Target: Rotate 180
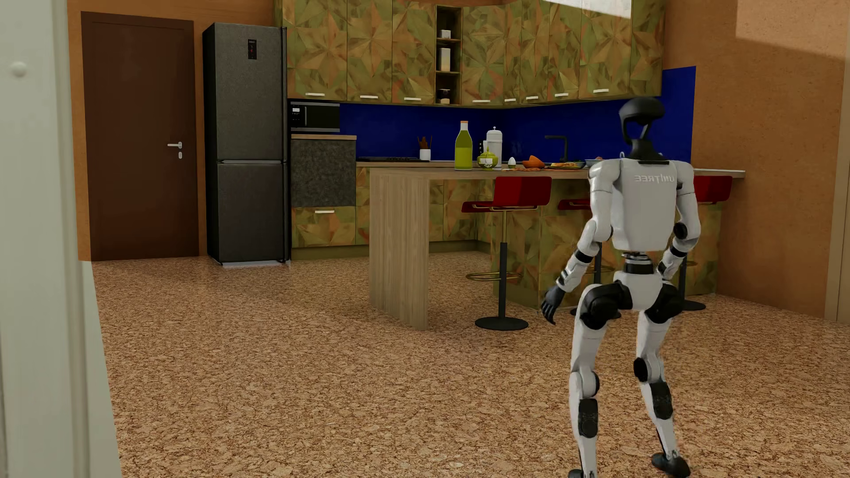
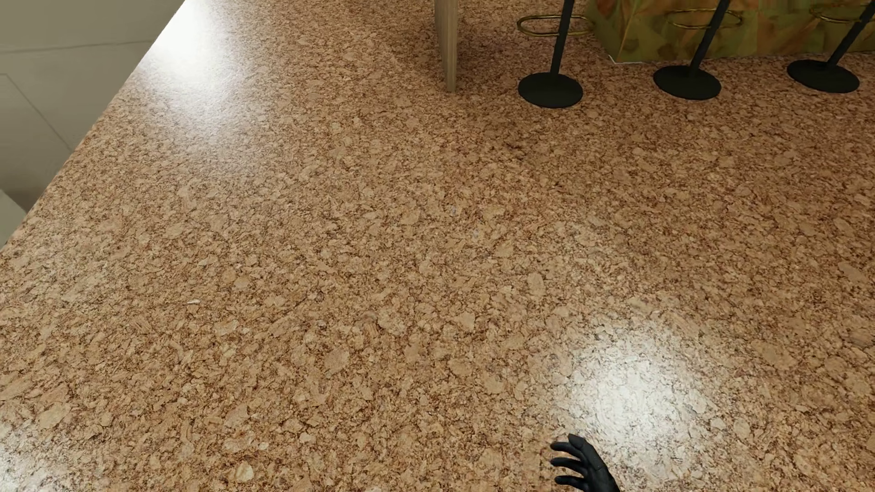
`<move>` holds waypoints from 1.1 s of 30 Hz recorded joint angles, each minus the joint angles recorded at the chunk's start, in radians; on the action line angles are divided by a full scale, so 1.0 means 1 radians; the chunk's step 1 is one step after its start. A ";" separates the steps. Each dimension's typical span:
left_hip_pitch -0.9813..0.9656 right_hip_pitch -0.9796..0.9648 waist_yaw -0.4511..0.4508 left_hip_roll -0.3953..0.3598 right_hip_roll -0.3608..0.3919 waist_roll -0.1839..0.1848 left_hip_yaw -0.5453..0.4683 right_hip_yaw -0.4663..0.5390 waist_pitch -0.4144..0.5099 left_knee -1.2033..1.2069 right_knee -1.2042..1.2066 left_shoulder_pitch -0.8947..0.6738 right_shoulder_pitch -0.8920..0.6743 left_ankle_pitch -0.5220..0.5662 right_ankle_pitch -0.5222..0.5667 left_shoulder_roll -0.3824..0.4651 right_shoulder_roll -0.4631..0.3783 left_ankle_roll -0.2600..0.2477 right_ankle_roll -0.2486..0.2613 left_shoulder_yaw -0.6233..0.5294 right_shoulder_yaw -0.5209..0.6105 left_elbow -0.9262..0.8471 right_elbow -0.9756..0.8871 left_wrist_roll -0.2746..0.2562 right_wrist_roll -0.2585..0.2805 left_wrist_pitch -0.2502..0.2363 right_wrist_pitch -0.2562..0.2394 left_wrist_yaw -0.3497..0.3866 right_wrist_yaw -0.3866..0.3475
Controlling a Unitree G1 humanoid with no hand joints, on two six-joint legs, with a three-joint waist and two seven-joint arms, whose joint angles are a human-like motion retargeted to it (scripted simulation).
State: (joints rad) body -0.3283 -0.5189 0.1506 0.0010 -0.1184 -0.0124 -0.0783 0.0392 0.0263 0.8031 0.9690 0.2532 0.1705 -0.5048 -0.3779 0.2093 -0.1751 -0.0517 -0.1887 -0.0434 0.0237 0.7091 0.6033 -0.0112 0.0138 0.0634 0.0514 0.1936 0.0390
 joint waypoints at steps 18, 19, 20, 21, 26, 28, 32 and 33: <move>0.018 0.167 0.018 0.043 -0.082 0.031 0.014 -0.076 0.003 0.054 -0.153 -0.004 -0.070 -0.044 -0.002 0.000 0.004 0.014 0.350 0.058 0.097 0.003 -0.021 0.014 -0.039 0.036 -0.007 -0.071 -0.022; 0.034 0.124 0.018 0.028 -0.081 0.024 -0.003 -0.050 0.021 0.040 -0.042 0.005 -0.080 -0.039 0.061 0.010 0.021 0.019 0.270 0.053 0.086 0.013 -0.031 0.009 -0.048 0.035 -0.012 -0.055 -0.026; 0.050 0.072 0.018 0.009 -0.061 0.000 -0.024 -0.011 0.019 0.005 0.051 0.017 -0.044 -0.024 0.130 0.021 0.025 0.020 0.086 0.058 0.077 0.043 -0.018 0.010 -0.061 0.017 -0.030 -0.032 -0.015; 0.057 0.040 -0.011 0.016 -0.025 -0.016 -0.017 -0.013 0.022 -0.009 0.029 0.036 -0.025 -0.020 0.083 0.018 0.008 0.016 -0.020 0.058 0.044 0.008 -0.020 0.013 -0.069 0.022 -0.031 -0.010 0.015; -0.005 0.044 -0.237 0.059 0.053 -0.029 0.051 0.027 0.009 0.143 -0.220 -0.128 0.071 0.035 0.098 -0.043 0.009 -0.038 0.295 0.012 0.032 -0.139 0.035 -0.014 0.070 0.056 0.020 -0.111 -0.032; -0.004 0.063 -0.277 0.058 0.058 -0.005 0.045 0.034 0.015 0.138 -0.265 -0.171 0.102 0.074 0.121 -0.028 0.032 -0.067 0.291 0.002 0.025 -0.129 0.031 -0.039 0.134 -0.005 0.033 -0.199 -0.059; 0.077 0.067 -0.251 0.071 0.068 0.050 0.041 0.017 0.019 -0.069 -0.326 -0.087 0.046 -0.006 0.158 0.010 0.027 0.011 0.292 0.016 0.030 -0.144 0.007 -0.038 0.072 0.004 -0.011 -0.259 -0.063; 0.076 0.071 -0.239 0.064 0.061 0.047 0.039 0.014 0.017 -0.082 -0.344 -0.086 0.037 0.004 0.167 0.005 0.007 0.036 0.291 0.015 0.028 -0.132 0.023 -0.022 0.054 0.029 -0.030 -0.244 -0.051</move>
State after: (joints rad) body -0.2528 -0.4484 -0.0882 0.0650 -0.0571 0.0344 -0.0392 0.0537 0.0428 0.7211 0.6246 0.1668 0.2071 -0.5009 -0.2106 0.2139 -0.1684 -0.0156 0.1026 -0.0287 0.0520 0.5769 0.6263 -0.0335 0.0673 0.0920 0.0219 -0.0505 -0.0122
